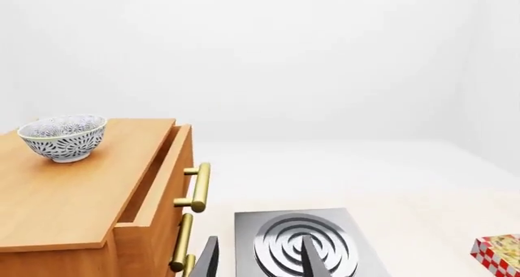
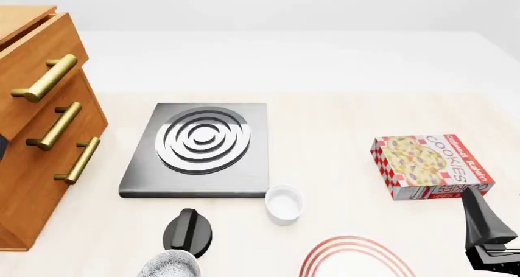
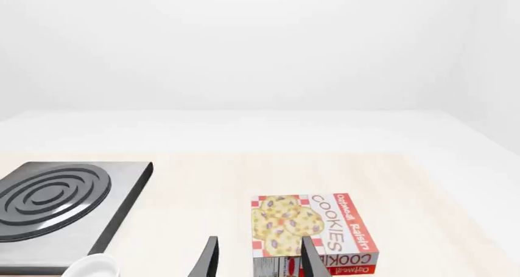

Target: Pick the akita bowl on the wooden cabinet and place it on the plate.

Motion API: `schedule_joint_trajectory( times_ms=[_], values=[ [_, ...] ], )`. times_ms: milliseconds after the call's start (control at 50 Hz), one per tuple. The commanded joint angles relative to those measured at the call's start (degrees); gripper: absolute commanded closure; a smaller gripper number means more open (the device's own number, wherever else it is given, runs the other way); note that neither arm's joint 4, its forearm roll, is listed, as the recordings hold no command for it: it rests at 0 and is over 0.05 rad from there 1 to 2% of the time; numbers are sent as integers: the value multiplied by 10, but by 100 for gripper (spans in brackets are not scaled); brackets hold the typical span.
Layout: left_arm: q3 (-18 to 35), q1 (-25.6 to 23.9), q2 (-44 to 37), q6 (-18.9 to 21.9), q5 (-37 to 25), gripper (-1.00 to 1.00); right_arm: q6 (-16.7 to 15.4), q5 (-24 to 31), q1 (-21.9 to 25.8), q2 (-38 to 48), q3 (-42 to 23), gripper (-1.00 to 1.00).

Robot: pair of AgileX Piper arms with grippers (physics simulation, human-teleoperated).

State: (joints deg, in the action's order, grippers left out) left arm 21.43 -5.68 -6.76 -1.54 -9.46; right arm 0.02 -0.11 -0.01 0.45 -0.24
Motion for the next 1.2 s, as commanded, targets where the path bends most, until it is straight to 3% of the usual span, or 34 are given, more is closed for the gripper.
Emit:
schedule_joint_trajectory(
  times_ms=[20, 540, 780, 880, 1200],
  values=[
    [54, -1, -27, 6, -5, -100, 0, 0, 0, 0, 0, -100],
    [159, 22, -40, 9, -16, -100, 0, 0, 0, 0, 0, -100],
    [222, 57, -74, -24, -43, -100, 0, 0, 0, 0, 0, -100],
    [258, 77, -101, -64, -81, -100, 0, 0, 0, 0, 0, -100],
    [355, 128, -184, -132, -152, -100, 0, 0, 0, 0, 0, -100]
  ],
)
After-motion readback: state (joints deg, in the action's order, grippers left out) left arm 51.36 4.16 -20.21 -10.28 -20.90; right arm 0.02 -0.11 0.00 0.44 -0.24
